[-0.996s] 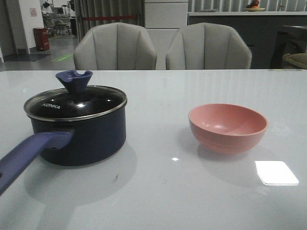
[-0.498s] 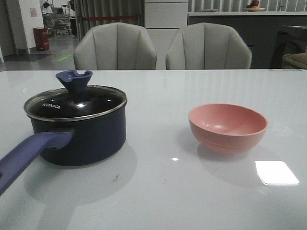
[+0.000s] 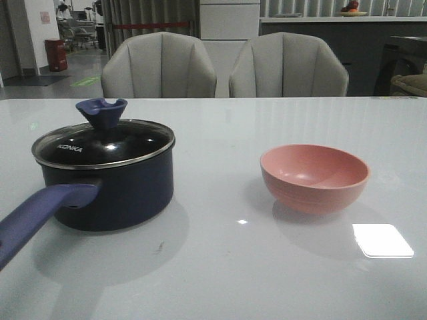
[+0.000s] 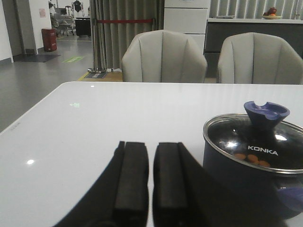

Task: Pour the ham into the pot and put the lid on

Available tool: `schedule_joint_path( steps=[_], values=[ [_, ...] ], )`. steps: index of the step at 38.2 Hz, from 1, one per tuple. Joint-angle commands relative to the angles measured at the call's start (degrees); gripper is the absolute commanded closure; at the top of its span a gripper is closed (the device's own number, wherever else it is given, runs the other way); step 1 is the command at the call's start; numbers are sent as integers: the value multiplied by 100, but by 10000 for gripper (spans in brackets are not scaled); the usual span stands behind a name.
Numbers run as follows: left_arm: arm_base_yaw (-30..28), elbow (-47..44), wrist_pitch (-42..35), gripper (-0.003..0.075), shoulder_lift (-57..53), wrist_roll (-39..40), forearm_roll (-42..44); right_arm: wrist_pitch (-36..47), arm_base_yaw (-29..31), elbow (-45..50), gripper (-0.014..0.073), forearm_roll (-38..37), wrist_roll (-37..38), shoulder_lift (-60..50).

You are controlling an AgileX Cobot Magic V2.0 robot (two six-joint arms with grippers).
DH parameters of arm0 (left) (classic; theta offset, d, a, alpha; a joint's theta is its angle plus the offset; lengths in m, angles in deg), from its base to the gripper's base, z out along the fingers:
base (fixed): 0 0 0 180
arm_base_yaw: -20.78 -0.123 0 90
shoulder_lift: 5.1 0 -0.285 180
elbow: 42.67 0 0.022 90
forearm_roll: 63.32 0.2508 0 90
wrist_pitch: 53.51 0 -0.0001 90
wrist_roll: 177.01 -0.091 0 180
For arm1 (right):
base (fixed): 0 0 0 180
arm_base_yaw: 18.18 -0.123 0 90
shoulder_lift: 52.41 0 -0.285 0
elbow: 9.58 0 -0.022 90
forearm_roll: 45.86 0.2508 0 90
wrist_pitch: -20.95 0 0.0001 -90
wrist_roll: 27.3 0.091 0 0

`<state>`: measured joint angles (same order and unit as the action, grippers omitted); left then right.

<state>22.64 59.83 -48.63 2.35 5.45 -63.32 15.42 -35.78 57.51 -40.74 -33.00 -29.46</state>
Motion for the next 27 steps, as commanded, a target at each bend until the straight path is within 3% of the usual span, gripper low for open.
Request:
schedule_joint_path(
  steps=[1,9,14,27],
  values=[
    [40,-119,-488,589,-101,0,-35,260,472,-159,435,-126,-35,-28],
    [40,-119,-488,589,-101,0,-35,170,1256,254,435,-512,127,-817],
    [40,-119,-488,589,-101,0,-35,153,1270,601,435,-1147,801,-1250],
    [40,-119,-488,589,-101,0,-35,494,1282,1137,435,-915,861,-1686]
  ],
)
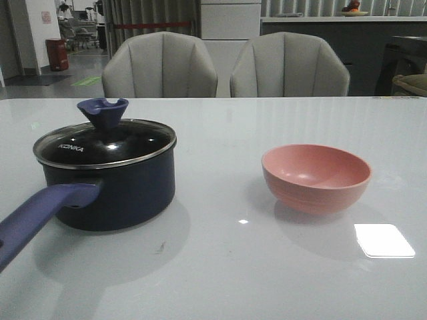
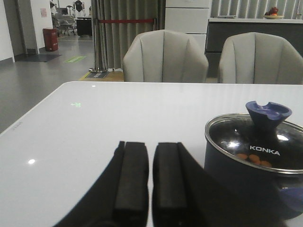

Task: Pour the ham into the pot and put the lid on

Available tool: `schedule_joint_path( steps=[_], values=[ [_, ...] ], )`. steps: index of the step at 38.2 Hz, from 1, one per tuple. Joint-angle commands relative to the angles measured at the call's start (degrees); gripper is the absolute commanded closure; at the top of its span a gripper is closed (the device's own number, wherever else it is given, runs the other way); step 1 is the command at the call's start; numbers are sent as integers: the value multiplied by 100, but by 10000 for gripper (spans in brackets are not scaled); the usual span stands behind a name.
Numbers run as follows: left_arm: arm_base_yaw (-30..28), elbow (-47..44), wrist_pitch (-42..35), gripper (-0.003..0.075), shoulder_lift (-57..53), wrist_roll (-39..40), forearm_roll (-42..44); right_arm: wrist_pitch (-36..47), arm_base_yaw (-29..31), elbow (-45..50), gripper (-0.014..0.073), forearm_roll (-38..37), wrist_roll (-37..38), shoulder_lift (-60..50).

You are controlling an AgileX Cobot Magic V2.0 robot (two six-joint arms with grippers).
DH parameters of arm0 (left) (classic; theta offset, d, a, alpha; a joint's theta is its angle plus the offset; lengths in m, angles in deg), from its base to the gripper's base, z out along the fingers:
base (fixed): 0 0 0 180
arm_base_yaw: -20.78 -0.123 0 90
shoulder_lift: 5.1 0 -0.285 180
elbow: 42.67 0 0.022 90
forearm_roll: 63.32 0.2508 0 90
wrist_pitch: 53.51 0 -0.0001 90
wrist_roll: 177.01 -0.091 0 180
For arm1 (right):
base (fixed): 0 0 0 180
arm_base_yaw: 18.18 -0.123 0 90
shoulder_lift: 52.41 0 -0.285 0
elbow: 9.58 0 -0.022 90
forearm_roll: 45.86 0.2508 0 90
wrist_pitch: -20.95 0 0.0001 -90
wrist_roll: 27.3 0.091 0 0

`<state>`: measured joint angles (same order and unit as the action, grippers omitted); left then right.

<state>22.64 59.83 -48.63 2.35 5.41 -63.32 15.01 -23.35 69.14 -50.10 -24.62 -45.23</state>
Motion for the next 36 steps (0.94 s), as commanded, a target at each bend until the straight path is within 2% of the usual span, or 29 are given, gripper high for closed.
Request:
schedule_joint_path(
  steps=[1,10,36],
  values=[
    [40,-119,-488,589,-101,3,-35,534,38,-26,435,21,23,-109],
    [40,-119,-488,589,-101,3,-35,528,38,-26,435,20,238,-109],
    [40,-119,-488,589,-101,3,-35,528,38,-26,435,20,250,-109]
  ],
)
